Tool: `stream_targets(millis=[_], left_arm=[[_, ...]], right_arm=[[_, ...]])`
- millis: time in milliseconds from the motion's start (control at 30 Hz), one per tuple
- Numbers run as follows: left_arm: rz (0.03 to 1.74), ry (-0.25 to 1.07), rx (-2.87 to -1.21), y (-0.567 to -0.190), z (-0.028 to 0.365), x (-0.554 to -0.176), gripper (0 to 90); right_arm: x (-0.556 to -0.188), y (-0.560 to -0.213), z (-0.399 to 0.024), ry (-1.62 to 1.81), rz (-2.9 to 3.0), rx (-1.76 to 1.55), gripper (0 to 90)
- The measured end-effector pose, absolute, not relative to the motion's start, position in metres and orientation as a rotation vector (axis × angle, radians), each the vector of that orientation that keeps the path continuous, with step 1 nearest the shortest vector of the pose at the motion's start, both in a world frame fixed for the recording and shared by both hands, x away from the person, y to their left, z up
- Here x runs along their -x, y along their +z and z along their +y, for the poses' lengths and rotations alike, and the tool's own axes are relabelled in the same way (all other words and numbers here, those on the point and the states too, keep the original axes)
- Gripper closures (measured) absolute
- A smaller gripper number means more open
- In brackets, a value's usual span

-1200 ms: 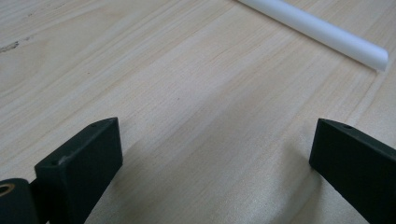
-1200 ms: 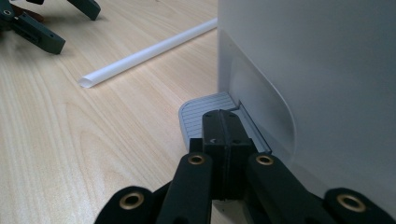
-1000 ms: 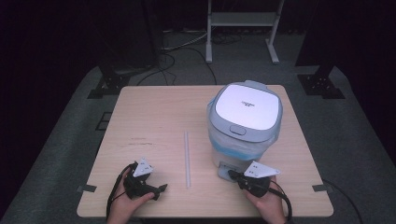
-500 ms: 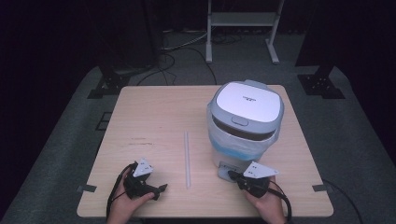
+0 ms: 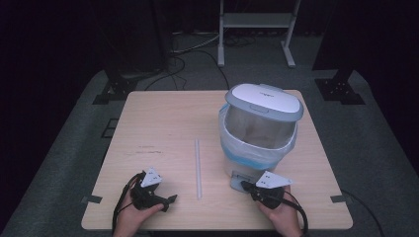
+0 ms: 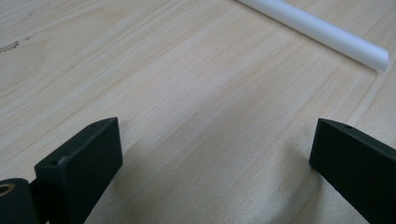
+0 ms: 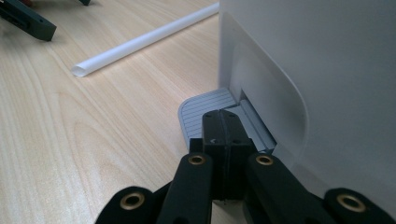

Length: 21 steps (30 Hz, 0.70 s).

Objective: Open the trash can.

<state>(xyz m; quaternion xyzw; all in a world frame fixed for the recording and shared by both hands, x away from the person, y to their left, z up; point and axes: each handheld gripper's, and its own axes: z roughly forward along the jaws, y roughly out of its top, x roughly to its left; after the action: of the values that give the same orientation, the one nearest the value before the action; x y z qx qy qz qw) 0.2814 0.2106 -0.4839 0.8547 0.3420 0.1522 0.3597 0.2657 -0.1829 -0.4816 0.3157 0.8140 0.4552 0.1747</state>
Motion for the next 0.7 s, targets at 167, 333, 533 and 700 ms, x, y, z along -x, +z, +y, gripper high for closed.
stream_targets(millis=[167, 333, 533, 700], left_arm=[[0.866, 0.386, -2.207, -0.484, 0.2109, -0.2814, 1.6], [0.869, 0.387, -2.207, -0.484, 0.2107, -0.2836, 1.6], [0.879, 0.389, -2.203, -0.484, 0.211, -0.2837, 1.7], [0.883, 0.392, -2.202, -0.4841, 0.2111, -0.2839, 1.6]], right_arm=[[-0.2661, -0.4818, -0.1825, 1.284, 2.311, -0.896, 89.6], [-0.2663, -0.4819, -0.1821, 1.277, 2.318, -0.898, 89.6], [-0.2667, -0.4824, -0.1799, 1.246, 2.337, -0.909, 89.7], [-0.2672, -0.4826, -0.1795, 1.238, 2.344, -0.918, 89.7]])
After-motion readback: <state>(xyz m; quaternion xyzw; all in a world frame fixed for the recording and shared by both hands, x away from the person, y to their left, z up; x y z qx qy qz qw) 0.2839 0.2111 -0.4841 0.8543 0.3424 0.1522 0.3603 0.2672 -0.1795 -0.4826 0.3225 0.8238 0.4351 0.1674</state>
